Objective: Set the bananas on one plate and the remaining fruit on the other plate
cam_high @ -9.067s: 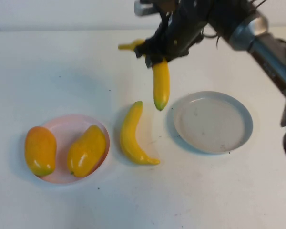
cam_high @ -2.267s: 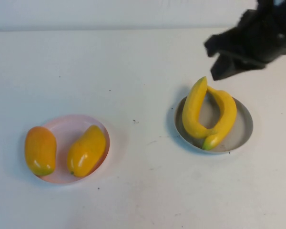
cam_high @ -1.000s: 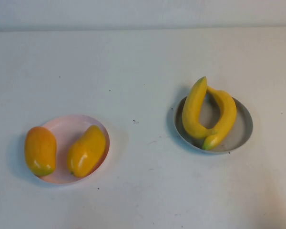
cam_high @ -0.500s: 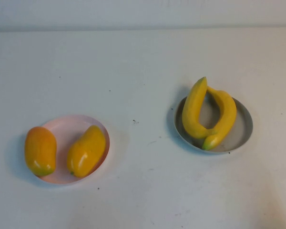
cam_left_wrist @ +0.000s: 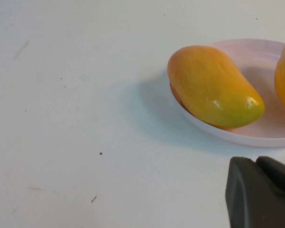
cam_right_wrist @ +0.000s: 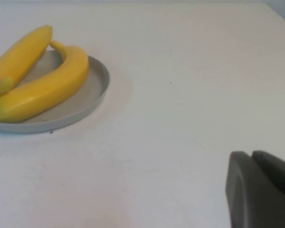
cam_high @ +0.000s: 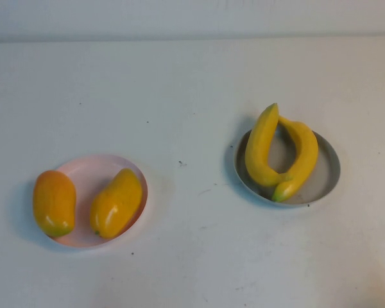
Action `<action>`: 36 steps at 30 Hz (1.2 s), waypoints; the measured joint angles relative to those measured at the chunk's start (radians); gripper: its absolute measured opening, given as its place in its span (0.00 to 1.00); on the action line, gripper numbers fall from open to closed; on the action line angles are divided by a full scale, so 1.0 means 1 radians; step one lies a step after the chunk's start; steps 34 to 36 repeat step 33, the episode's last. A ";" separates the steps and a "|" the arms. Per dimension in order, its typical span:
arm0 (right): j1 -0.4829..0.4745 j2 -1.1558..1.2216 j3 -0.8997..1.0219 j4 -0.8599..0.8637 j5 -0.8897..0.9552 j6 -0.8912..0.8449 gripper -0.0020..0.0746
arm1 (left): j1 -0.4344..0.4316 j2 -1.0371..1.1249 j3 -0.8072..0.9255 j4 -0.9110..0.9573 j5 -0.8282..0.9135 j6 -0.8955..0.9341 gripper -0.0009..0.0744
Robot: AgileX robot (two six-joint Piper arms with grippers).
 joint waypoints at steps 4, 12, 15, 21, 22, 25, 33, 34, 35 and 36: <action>0.000 0.000 0.000 0.000 0.008 -0.066 0.01 | 0.000 0.000 0.000 0.000 0.000 0.000 0.01; 0.000 0.000 0.000 0.000 0.008 -0.087 0.01 | 0.000 0.000 0.000 0.000 0.000 0.000 0.01; 0.000 0.000 0.000 0.000 0.008 -0.086 0.01 | 0.000 0.000 0.000 0.000 0.000 0.000 0.01; 0.000 0.000 0.000 0.000 0.008 -0.086 0.01 | 0.000 0.000 0.000 0.000 0.000 0.000 0.01; 0.000 0.000 0.000 0.000 0.008 -0.086 0.01 | 0.000 0.000 0.000 0.000 0.000 0.000 0.01; 0.000 0.000 0.000 0.000 0.008 -0.086 0.01 | 0.000 0.000 0.000 0.000 0.000 0.000 0.01; 0.000 0.000 0.000 0.000 0.010 -0.086 0.01 | 0.000 0.000 0.000 0.000 0.000 0.000 0.01; 0.000 0.000 0.000 0.000 0.010 -0.086 0.01 | 0.000 0.000 0.000 0.000 0.000 0.000 0.01; 0.000 0.000 0.000 0.000 0.010 -0.086 0.01 | 0.000 0.000 0.000 0.000 0.000 0.000 0.01; 0.000 0.000 0.000 0.000 0.010 -0.086 0.01 | 0.000 0.000 0.000 0.000 0.000 0.000 0.01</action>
